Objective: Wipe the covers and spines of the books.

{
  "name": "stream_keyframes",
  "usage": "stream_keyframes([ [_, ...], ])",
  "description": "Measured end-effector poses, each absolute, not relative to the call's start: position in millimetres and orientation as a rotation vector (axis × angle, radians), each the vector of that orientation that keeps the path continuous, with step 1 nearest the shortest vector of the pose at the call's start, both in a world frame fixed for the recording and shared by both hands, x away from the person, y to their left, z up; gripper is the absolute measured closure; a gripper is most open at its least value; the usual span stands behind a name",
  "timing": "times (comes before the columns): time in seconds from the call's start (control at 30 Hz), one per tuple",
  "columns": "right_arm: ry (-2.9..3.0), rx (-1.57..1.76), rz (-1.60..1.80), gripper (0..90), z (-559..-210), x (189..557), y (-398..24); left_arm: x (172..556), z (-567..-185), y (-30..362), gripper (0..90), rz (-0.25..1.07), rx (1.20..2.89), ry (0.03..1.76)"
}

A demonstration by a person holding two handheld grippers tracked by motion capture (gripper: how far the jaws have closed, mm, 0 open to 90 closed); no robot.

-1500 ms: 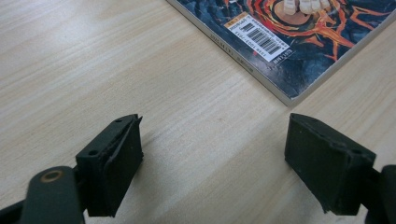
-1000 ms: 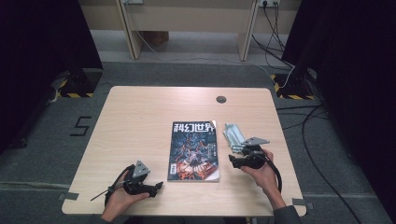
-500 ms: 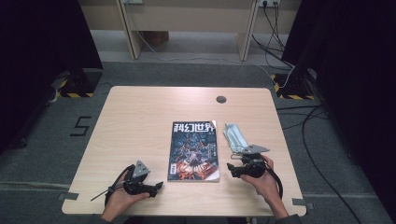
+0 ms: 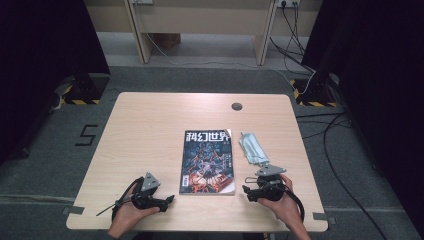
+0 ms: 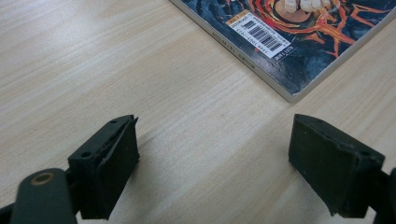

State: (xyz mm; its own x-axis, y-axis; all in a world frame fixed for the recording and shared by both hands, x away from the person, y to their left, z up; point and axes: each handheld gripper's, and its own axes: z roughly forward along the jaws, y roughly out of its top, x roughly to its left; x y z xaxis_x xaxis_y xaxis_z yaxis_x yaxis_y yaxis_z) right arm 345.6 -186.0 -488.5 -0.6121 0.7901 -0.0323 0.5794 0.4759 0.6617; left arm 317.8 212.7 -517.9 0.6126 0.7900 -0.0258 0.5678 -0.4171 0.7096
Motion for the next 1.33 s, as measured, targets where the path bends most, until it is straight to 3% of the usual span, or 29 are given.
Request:
stream_keyframes([
  [1.33, 2.492, 1.158, 0.809, 15.0, -503.1, 323.1, -187.9, 317.8, -518.3, 212.2, 14.2, 0.412, 2.136, 1.065],
])
